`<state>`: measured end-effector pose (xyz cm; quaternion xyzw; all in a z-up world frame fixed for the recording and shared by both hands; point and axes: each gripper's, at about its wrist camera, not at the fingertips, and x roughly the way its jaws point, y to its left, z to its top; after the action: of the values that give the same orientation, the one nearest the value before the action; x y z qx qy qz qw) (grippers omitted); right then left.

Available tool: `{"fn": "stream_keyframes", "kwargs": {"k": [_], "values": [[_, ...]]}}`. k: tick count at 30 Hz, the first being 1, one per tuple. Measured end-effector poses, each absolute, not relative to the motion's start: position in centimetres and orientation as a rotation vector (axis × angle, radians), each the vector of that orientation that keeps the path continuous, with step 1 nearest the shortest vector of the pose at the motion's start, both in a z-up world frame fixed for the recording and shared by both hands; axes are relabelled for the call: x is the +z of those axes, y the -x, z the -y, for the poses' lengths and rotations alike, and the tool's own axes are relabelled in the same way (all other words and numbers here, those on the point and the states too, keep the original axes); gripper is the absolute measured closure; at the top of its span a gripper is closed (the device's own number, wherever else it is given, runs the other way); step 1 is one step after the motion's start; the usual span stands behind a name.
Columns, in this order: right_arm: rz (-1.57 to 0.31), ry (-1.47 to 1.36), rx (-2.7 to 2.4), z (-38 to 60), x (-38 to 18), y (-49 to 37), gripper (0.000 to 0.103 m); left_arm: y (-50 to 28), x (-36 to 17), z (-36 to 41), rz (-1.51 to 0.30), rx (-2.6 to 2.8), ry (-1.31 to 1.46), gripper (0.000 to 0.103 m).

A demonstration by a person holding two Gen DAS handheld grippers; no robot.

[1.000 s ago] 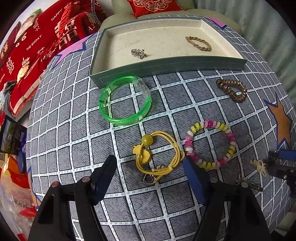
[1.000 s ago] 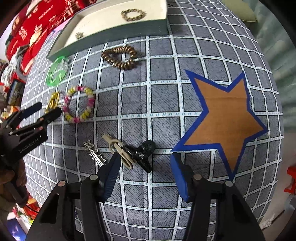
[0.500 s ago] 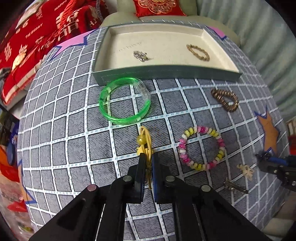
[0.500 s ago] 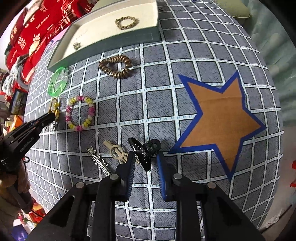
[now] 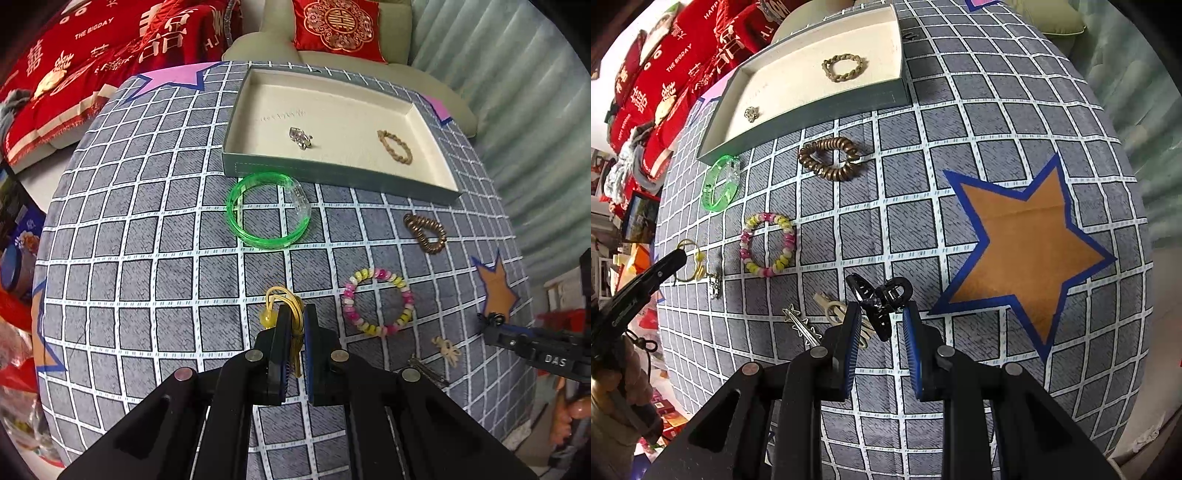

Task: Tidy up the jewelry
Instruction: 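Carry both items over the white tray while the right tool opens to drop the clip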

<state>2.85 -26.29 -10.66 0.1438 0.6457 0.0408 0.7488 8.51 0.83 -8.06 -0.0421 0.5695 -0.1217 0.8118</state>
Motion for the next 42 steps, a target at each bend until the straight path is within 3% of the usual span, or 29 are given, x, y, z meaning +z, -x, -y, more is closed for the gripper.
{"fn": "stream_keyframes", "kwargs": {"k": [21,42], "values": [[-1.342,-0.340,0.144,26.5,-7.5,-6.3,0.078,-9.6,-3.9,-2.0,-1.132,-0.239,0.166,0.087],[-1.223,-0.255,0.259,25.7,-3.8,-19.9,0.078,-20.4,-2.4,3.0,-1.025,-0.245,0.117,0.087]]}}
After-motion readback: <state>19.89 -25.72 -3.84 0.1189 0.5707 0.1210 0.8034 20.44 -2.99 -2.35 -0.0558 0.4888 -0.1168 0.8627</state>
